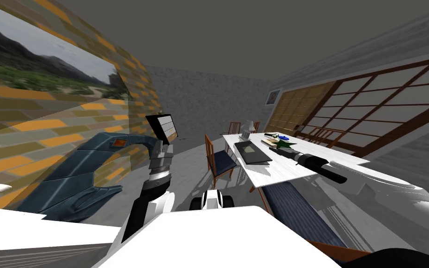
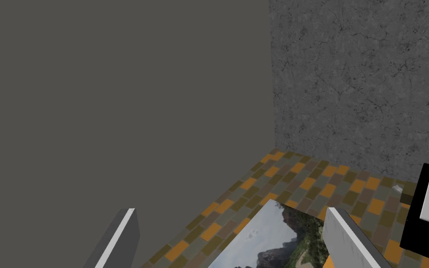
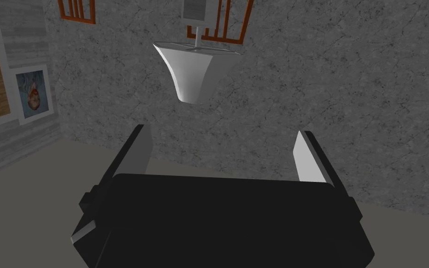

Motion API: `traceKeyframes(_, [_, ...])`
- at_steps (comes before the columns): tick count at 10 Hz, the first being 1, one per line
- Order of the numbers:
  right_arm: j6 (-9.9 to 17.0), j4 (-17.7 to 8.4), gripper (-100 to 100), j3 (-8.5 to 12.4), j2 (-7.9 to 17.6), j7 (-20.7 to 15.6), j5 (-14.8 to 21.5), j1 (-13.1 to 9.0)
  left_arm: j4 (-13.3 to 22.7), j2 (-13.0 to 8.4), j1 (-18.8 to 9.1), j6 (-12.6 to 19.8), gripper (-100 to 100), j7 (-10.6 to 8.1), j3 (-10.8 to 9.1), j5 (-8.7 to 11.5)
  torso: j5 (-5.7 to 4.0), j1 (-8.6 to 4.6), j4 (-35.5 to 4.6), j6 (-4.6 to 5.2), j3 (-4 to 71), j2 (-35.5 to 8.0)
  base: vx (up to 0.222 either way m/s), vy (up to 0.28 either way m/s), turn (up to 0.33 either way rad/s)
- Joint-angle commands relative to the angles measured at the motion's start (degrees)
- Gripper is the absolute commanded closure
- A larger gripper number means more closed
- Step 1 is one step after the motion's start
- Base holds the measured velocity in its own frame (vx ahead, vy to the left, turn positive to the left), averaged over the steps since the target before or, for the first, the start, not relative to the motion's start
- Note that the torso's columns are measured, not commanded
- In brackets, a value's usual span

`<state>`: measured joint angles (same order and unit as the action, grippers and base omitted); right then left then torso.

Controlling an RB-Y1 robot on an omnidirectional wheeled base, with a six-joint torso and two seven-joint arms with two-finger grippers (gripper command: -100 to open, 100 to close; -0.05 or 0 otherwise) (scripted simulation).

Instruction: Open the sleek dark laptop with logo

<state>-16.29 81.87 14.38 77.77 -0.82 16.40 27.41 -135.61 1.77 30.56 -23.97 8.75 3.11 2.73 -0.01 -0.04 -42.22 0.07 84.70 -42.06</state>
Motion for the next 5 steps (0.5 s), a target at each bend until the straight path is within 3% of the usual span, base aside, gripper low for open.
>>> traceKeyframes(1, [0.79, -0.97, -100, 0.02, 1.36, 1.01, -0.48, -0.17, 0.00, 0.00, -0.02, 0.00, 0, 0.00, 0.01, 0.00, 0.02, 0.07, -0.03, -0.13, -0.08, -0.19, -0.071, 0.003, 0.081])
traceKeyframes(2, [1.07, -1.05, 0, 0.05, 1.54, 1.32, -0.55, -0.20, 0.00, 0.00, 0.00, 0.00, 0, 0.00, 0.00, 0.00, 0.01, 0.04, -0.04, 0.01, -0.09, -0.12, -0.010, 0.001, -0.016])
traceKeyframes(5, [1.04, -1.05, 0, 0.05, 1.51, 1.29, -0.54, -0.19, 0.00, 0.00, 0.01, 0.00, 0, 0.00, 0.00, 0.00, 0.01, 0.03, -0.04, -0.07, -0.08, -0.15, -0.002, 0.000, 0.000])
